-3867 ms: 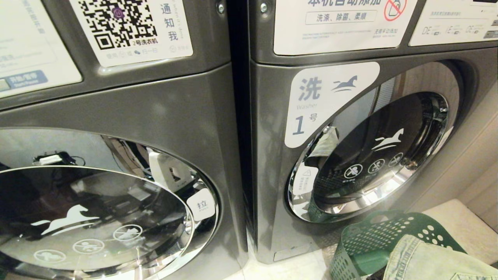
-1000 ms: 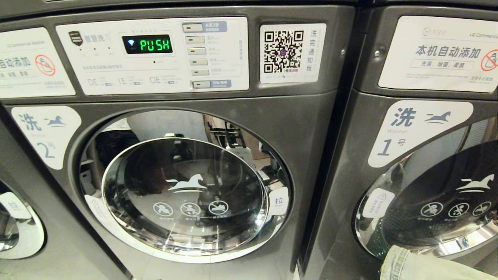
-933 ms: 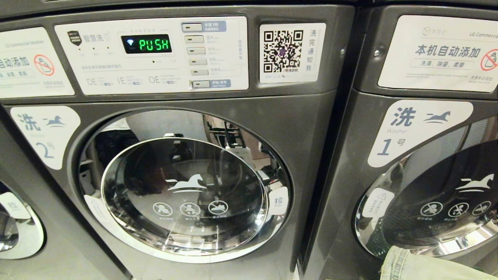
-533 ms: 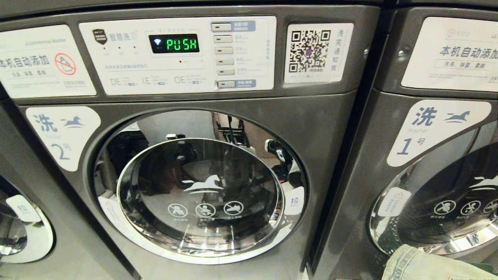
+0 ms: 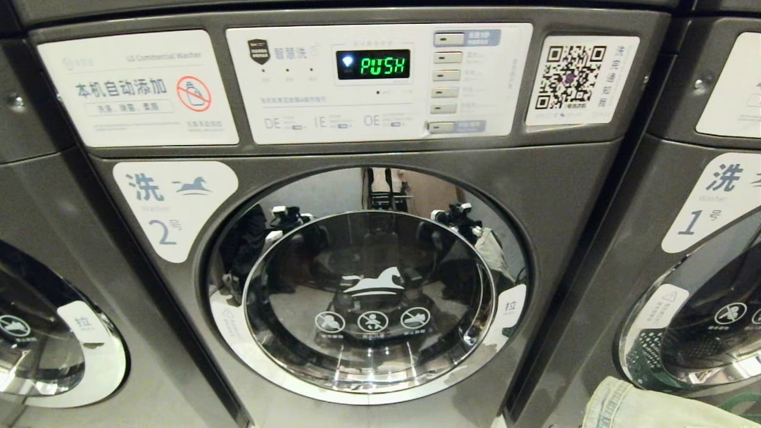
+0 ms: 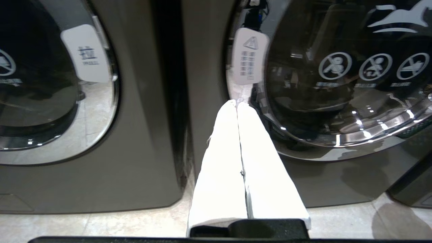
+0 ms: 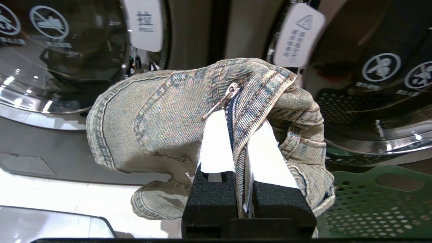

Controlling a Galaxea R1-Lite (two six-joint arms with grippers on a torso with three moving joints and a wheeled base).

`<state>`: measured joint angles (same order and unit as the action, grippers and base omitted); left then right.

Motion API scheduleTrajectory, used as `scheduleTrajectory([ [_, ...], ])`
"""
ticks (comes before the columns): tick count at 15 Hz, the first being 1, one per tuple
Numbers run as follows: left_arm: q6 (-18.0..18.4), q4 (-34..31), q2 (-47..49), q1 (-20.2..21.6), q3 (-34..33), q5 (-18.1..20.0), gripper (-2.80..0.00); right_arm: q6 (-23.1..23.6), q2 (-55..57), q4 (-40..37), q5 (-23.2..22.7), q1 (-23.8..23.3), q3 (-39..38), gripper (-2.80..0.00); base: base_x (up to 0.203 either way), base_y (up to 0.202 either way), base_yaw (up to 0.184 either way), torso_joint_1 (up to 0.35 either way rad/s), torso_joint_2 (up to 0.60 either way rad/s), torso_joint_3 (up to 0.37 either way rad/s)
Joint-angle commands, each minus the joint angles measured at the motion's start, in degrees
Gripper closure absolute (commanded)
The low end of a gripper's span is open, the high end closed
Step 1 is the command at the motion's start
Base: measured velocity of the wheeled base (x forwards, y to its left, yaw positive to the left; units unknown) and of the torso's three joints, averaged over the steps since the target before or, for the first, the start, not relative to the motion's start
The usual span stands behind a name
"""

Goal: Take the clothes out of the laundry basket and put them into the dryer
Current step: Put the clothes in the dryer

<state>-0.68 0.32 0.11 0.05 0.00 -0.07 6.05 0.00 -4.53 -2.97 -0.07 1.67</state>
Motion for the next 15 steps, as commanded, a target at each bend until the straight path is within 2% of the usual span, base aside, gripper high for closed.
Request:
scheduleTrajectory([
  [1, 0.0, 0.0, 0.0, 0.0, -0.1, 0.0, 0.00, 0.0, 0.0, 0.0, 0.0, 0.0, 0.0, 0.00, 0.000, 0.197, -0.004, 0.002, 0.00, 0.003],
  [15, 0.0, 0.0, 0.0, 0.0, 0.0, 0.0, 0.00, 0.0, 0.1, 0.0, 0.1, 0.0, 0.0, 0.00, 0.000, 0.196, -0.001, 0.003, 0.00, 0.001],
])
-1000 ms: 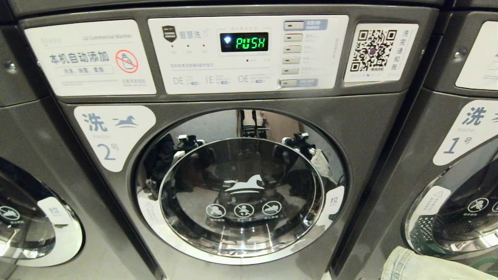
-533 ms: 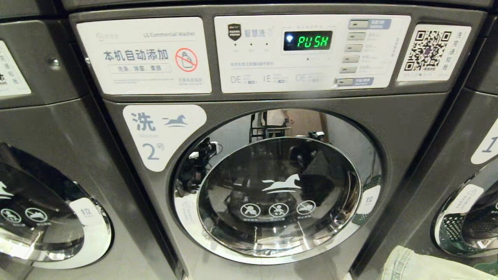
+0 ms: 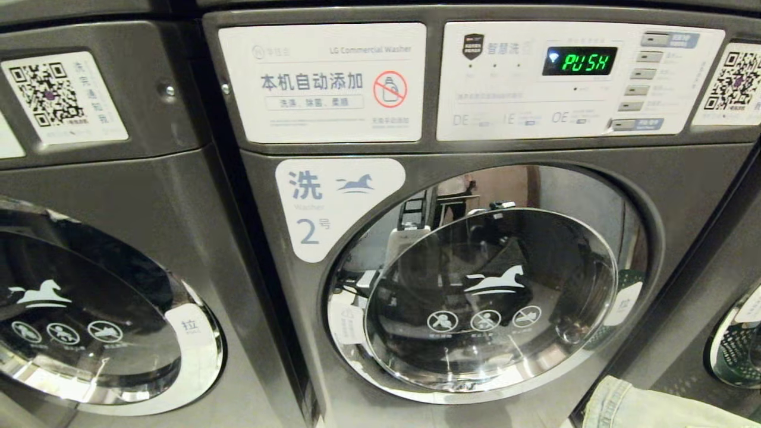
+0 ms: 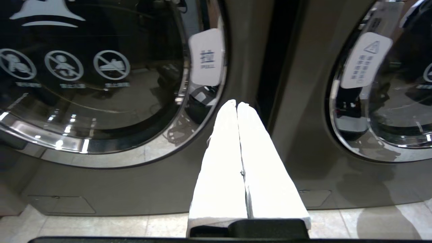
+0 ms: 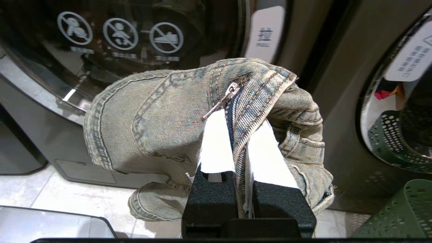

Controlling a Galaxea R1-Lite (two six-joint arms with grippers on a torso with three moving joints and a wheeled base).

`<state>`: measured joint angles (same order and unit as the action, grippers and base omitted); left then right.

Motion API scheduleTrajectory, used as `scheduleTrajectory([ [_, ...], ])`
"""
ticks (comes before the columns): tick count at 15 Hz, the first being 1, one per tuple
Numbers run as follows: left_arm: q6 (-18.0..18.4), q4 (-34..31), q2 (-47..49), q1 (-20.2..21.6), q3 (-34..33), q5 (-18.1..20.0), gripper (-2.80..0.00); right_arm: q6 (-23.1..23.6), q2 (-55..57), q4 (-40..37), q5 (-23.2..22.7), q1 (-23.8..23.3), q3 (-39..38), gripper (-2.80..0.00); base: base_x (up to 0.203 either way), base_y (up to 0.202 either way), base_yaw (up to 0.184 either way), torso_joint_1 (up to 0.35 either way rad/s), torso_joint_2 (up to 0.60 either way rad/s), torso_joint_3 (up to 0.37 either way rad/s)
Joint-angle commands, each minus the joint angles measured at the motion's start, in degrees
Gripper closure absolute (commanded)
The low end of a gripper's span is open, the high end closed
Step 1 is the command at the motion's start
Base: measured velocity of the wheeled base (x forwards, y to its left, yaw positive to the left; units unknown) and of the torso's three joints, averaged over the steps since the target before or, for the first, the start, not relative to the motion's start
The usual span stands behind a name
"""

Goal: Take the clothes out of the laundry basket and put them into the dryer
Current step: Put the clothes in the dryer

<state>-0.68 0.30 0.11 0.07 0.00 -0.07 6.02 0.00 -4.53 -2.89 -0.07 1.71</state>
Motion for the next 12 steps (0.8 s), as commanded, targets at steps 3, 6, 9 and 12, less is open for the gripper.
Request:
scheduleTrajectory([
  [3, 0.0, 0.0, 0.0, 0.0, -0.1, 0.0, 0.00, 0.0, 0.1, 0.0, -0.1, 0.0, 0.0, 0.00, 0.000, 0.198, 0.001, 0.000, 0.00, 0.002],
  [6, 0.0, 0.0, 0.0, 0.0, -0.1, 0.0, 0.00, -0.1, 0.1, 0.0, 0.0, 0.0, 0.0, 0.00, 0.000, 0.197, -0.004, -0.001, 0.00, 0.002],
  [9, 0.2, 0.0, 0.0, 0.0, -0.1, 0.1, 0.00, 0.5, 0.1, 0.0, -0.2, 0.0, 0.0, 0.00, 0.000, 0.166, -0.001, 0.002, 0.00, 0.003],
  [12, 0.6, -0.2, 0.0, 0.0, -0.1, 0.1, 0.00, 0.0, 0.0, 0.0, 0.1, 0.0, -0.1, 0.00, 0.000, 0.023, 0.000, 0.001, 0.00, 0.002],
])
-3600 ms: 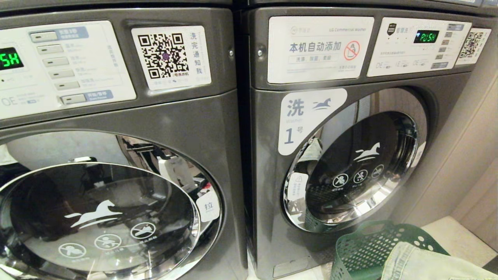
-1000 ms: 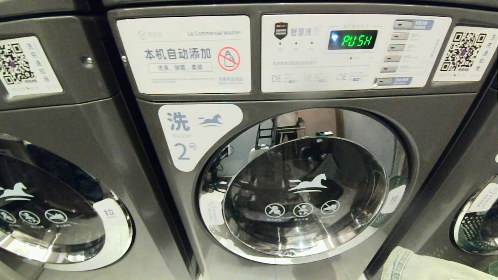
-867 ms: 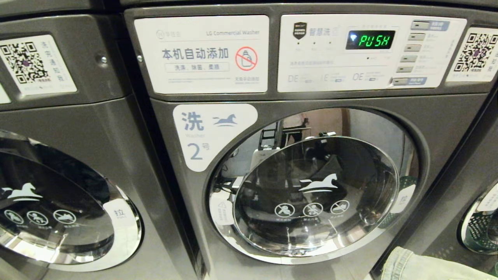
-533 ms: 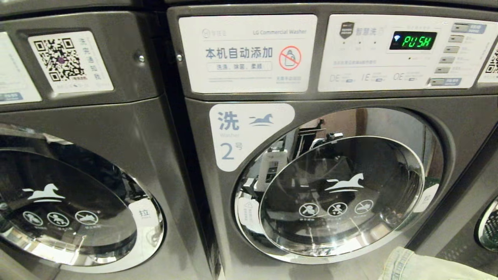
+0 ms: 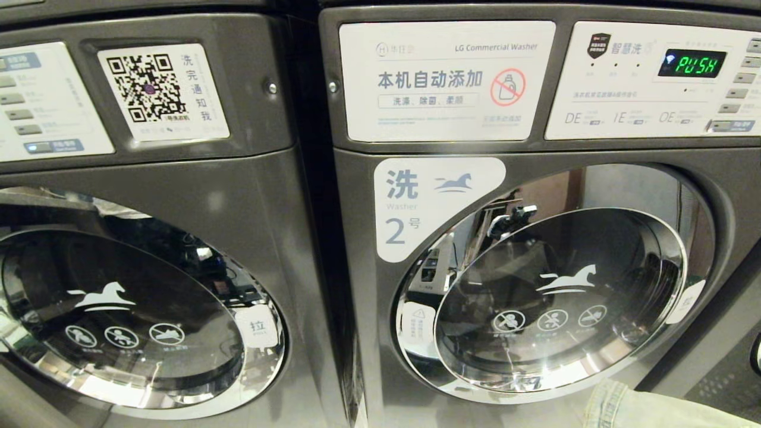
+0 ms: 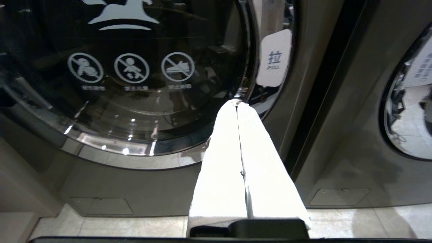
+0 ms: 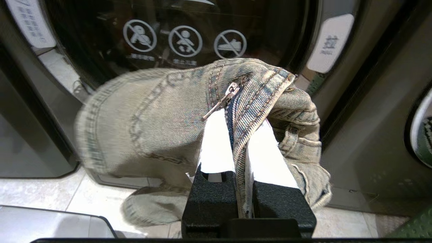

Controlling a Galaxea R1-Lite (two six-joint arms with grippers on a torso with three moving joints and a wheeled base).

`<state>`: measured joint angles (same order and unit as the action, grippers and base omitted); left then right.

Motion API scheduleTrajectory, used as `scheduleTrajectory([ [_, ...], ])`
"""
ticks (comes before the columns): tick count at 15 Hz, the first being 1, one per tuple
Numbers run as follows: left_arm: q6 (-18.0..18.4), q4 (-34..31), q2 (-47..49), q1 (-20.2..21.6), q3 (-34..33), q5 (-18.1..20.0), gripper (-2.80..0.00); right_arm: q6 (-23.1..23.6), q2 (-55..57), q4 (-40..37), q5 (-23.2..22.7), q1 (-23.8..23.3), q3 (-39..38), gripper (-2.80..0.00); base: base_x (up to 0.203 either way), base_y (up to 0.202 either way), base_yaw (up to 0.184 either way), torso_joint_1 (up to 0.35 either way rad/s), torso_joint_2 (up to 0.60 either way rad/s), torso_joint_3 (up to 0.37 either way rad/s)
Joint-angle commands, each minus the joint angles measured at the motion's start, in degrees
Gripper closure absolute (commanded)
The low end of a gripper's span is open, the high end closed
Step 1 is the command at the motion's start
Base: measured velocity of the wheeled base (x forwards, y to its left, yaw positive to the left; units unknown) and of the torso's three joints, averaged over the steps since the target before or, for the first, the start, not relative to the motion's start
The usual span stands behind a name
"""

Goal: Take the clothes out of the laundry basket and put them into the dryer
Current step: Put the clothes in the dryer

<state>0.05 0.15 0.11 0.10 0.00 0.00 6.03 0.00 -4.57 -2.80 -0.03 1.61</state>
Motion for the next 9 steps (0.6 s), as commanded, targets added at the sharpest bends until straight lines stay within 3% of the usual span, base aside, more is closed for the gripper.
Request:
scheduleTrajectory([
  [1, 0.4, 0.0, 0.0, 0.0, -0.1, 0.1, 0.00, 0.1, 0.0, 0.1, -0.1, -0.1, 0.0, 0.00, 0.000, 0.000, 0.000, 0.000, 0.00, 0.000],
  [3, 0.0, 0.0, 0.0, 0.0, -0.1, -0.1, 0.00, 0.5, 0.1, 0.3, -0.3, -0.1, 0.0, 0.00, 0.045, -0.001, -0.001, 0.001, 0.00, 0.001],
  [7, -0.3, 0.2, 0.0, 0.0, -0.1, 0.0, 0.00, 0.3, 0.1, 0.3, 0.0, 0.0, -0.1, 0.00, 0.177, 0.000, -0.002, 0.005, 0.00, 0.004],
  [9, -0.3, 0.2, 0.0, 0.0, -0.1, 0.0, 0.00, 0.1, 0.0, 0.3, 0.0, 0.0, 0.0, 0.00, 0.000, 0.000, 0.000, 0.000, 0.00, 0.000],
])
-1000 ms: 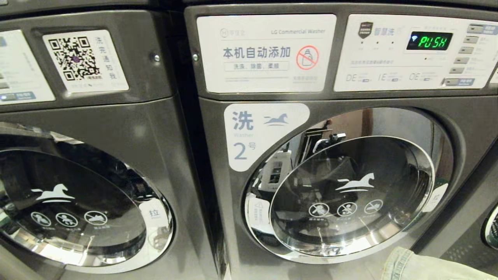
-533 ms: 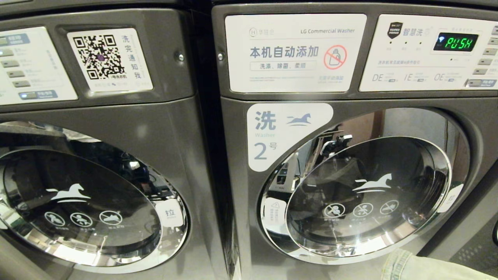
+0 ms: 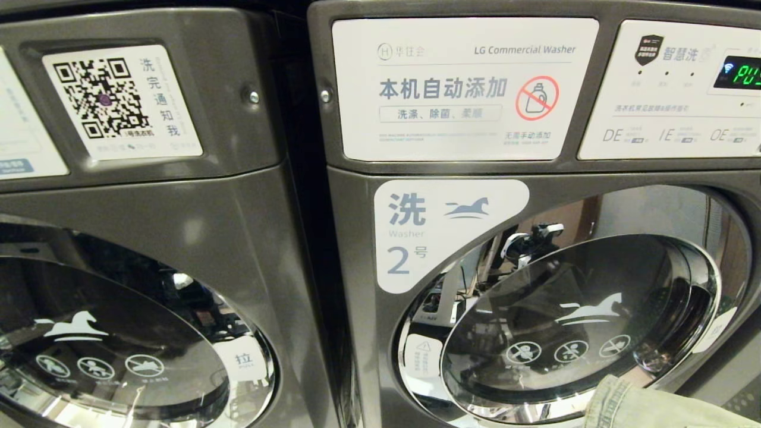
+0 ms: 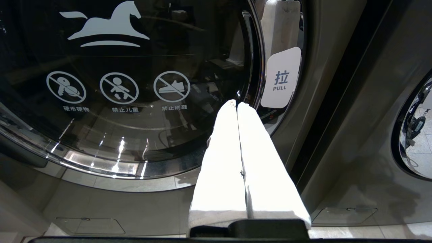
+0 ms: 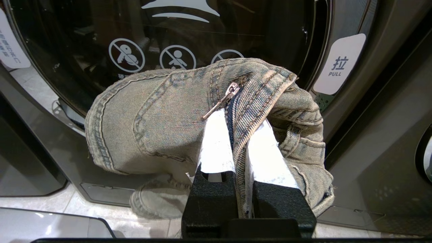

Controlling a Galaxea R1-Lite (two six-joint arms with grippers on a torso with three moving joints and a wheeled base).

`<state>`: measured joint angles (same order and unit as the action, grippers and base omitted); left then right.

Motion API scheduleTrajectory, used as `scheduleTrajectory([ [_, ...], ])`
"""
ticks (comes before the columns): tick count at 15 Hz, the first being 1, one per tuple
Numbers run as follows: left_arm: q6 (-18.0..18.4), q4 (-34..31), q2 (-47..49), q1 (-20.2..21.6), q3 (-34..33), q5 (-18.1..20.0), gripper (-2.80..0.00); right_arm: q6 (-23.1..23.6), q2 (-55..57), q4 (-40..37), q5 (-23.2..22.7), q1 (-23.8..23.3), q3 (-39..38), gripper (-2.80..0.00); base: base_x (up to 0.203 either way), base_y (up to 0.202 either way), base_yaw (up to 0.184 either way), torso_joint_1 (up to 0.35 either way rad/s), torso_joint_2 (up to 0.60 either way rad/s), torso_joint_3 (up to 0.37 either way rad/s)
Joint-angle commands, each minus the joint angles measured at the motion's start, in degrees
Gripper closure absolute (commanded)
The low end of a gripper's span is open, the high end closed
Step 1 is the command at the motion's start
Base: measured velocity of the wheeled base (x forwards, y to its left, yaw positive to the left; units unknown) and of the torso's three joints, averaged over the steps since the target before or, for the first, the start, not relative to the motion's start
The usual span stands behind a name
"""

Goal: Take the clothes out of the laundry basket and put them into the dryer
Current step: Put the clothes in the dryer

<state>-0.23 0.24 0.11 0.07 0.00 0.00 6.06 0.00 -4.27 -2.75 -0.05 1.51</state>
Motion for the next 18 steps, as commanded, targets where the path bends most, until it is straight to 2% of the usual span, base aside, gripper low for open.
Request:
scheduleTrajectory([
  [1, 0.0, 0.0, 0.0, 0.0, -0.1, 0.0, 0.00, 0.0, 0.1, 0.0, 0.0, 0.0, 0.1, 0.00, 0.000, 0.000, 0.000, 0.000, 0.00, 0.000],
  [7, -0.3, 0.0, 0.0, 0.0, -0.1, -0.1, 0.00, 0.8, 0.0, -0.1, -0.3, 0.0, 0.1, 0.00, 0.000, 0.000, 0.000, 0.001, -0.02, -0.023],
  [10, -0.3, 0.0, 0.0, 0.0, -0.1, -0.1, 0.00, 0.8, 0.1, -0.1, -0.2, 0.0, 0.1, 0.00, 0.000, 0.000, 0.000, 0.032, -0.20, -0.300],
  [18, -0.2, 0.0, 0.0, 0.0, -0.1, -0.1, 0.00, 0.9, 0.1, 0.0, -0.2, 0.0, 0.1, 0.00, 0.000, 0.000, 0.000, 0.112, -0.49, -0.340],
])
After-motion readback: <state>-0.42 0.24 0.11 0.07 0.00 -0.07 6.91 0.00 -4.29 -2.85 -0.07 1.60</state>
